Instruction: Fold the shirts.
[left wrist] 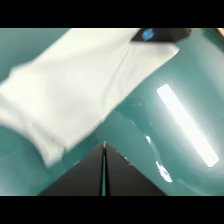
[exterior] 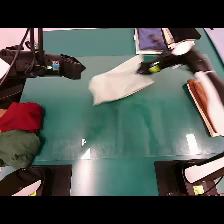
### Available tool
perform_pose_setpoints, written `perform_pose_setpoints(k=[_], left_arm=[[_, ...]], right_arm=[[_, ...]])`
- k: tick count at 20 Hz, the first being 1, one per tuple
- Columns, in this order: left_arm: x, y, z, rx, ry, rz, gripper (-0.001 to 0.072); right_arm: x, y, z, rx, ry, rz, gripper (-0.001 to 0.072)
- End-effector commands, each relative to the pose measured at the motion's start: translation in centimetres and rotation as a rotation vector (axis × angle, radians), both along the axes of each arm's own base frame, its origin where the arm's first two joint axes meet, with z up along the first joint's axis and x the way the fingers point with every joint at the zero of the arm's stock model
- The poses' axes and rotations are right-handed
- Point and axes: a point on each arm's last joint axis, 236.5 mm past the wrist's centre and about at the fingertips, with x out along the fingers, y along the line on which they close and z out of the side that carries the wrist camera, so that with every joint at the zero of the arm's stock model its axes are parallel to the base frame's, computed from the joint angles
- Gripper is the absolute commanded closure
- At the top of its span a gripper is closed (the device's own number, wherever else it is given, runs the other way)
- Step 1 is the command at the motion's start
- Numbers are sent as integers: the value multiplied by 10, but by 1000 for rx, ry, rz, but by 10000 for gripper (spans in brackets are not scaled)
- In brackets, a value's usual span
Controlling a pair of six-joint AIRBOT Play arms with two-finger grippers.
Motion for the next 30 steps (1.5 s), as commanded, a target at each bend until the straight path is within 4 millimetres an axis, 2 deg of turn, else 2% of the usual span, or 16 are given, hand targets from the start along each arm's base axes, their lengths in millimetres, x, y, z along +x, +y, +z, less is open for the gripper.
perform_pose_setpoints(k=[1,3,5,8,10,12,13,17,19,21,24,27,30], left_arm=[[-4,-16,10,-41,-29,-17,684],[-2,-17,12,-48,-36,-13,684],[0,-17,16,-76,-32,7,684],[1,-18,17,-86,-31,11,684],[1,-18,17,-96,-22,16,684],[0,-19,17,-103,-14,18,684],[0,-19,17,-103,-15,18,684],[0,-19,16,-99,-11,16,684],[-1,-19,15,-95,-11,14,684],[-1,-18,15,-94,-12,13,683],[-2,-18,14,-89,-6,11,683],[-5,-18,8,-69,10,-1,683],[-9,-17,4,-48,19,-15,683]], right_arm=[[3,-157,46,-78,-73,-289,691],[-8,-239,61,-89,-102,-457,692],[-27,-305,66,-90,-105,-594,692],[-51,-366,65,-97,-100,-726,692],[-59,-388,67,-104,-112,-777,692],[-63,-397,72,-108,-121,-795,692],[-62,-398,81,-114,-138,-793,692],[-51,-388,150,-98,-276,-749,692],[-54,-382,174,-118,-306,-721,692],[-61,-376,186,-137,-306,-692,692],[-77,-372,180,-184,-235,-659,692],[-101,-379,164,-268,-154,-682,692],[-138,-392,138,-390,-51,-732,692]])
